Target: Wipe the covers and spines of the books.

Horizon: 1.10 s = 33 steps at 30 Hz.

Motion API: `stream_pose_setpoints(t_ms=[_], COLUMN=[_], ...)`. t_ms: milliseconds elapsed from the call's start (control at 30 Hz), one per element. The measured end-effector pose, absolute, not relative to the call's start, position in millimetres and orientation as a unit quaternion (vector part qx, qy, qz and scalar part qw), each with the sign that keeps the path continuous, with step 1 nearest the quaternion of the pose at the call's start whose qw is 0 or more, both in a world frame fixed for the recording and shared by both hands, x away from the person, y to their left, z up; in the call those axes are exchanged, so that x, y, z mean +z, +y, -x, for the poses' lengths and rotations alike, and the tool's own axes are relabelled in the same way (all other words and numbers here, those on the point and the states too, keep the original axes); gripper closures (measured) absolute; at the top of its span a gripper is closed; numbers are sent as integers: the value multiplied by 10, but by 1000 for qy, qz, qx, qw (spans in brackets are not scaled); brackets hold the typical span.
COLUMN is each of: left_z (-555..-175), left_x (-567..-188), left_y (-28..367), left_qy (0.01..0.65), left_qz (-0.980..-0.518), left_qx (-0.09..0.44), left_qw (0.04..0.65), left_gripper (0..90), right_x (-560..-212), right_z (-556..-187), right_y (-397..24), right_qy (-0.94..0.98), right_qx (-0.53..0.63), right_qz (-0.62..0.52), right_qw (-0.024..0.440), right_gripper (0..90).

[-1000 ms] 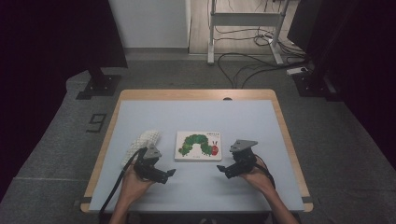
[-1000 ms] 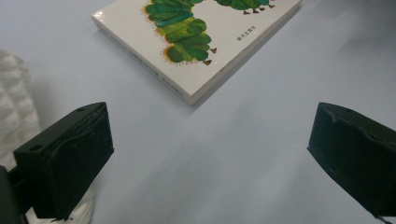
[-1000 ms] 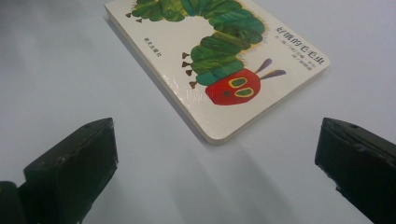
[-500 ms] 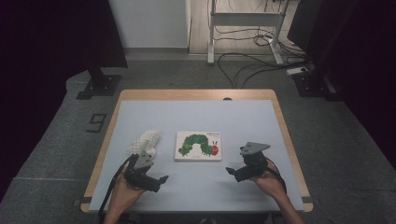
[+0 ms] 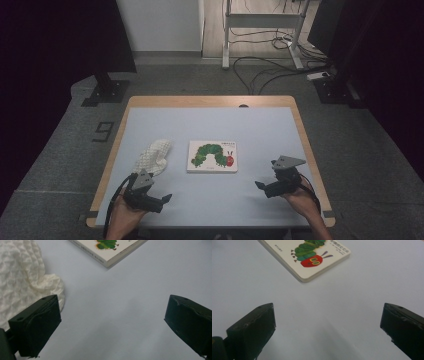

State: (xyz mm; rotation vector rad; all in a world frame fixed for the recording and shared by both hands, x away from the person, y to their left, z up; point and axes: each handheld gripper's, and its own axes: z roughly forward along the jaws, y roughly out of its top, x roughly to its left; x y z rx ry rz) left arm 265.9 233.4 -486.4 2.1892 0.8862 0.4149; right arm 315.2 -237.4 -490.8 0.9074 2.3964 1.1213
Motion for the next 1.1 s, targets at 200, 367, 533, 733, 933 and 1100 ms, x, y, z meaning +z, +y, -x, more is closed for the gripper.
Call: stream_pose_setpoints(t_ms=[200, 367, 533, 733, 933, 1100], left_z=[-2633, -2622, -2635, -2693, -2694, -2689], left_x=[-4961, -5075, -5208, -5278, -5283, -5287], left_y=[2392, 2440, 2443, 2418, 2413, 2408], left_qy=[352, 360, 365, 375, 375, 375], left_qz=[-848, -845, -849, -856, -857, -857], left_qx=[162, 158, 153, 134, 135, 137], left_qw=[361, 361, 351, 330, 327, 326], left_gripper=[5, 4, 0, 0, 0, 0], right_x=[-4997, -5109, -5226, -5345, -5361, -5368], right_z=[-3120, -3110, -3110, -3120, -3128, -3123], right_y=[-2505, -2572, -2602, -2618, -2630, -2630], right_qy=[841, 838, 839, 843, 840, 840], right_qx=[388, 383, 371, 351, 355, 355], right_qz=[-334, -348, -359, -374, -379, -378], right_qw=[174, 174, 172, 165, 159, 161], right_gripper=[1, 8, 0, 0, 0, 0])
